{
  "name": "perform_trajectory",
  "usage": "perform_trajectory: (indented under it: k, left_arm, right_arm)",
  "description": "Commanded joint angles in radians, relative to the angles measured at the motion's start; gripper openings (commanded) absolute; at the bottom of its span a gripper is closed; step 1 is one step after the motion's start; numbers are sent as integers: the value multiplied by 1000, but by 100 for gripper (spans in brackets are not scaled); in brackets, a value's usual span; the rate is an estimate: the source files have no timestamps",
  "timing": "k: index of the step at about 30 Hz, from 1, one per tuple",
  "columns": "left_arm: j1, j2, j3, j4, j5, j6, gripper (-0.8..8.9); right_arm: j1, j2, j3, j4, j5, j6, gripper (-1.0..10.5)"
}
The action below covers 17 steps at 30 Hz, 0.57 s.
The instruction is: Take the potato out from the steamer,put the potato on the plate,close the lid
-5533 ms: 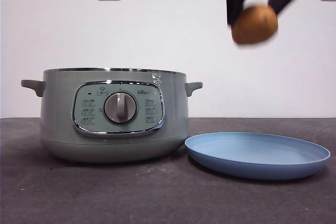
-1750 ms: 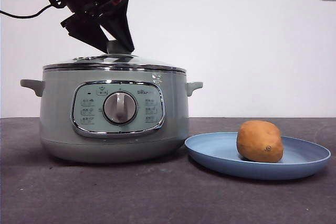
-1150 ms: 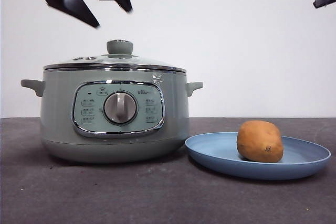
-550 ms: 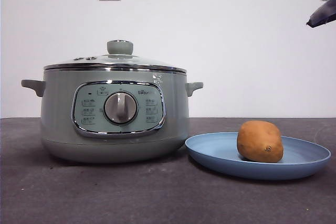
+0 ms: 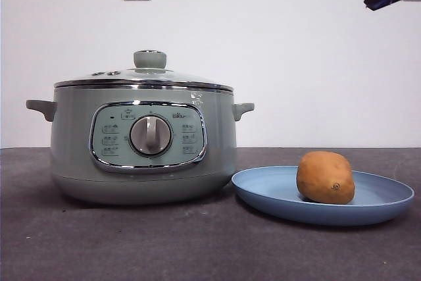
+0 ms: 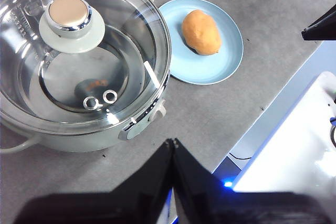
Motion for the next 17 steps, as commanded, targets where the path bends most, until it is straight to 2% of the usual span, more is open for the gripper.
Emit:
perform_trajectory:
  k: [1, 14, 17]
  left_arm:
    - [-2, 0, 1, 3, 6, 2, -4]
    - [-2, 1, 1, 3, 4, 3, -4]
    - [-2, 1, 1, 34, -23, 13, -4]
  right_arm:
    - [1, -2, -6, 2, 3, 6, 1]
    - [1, -2, -6, 2, 3, 6, 1]
    - [1, -2, -6, 2, 3, 6, 1]
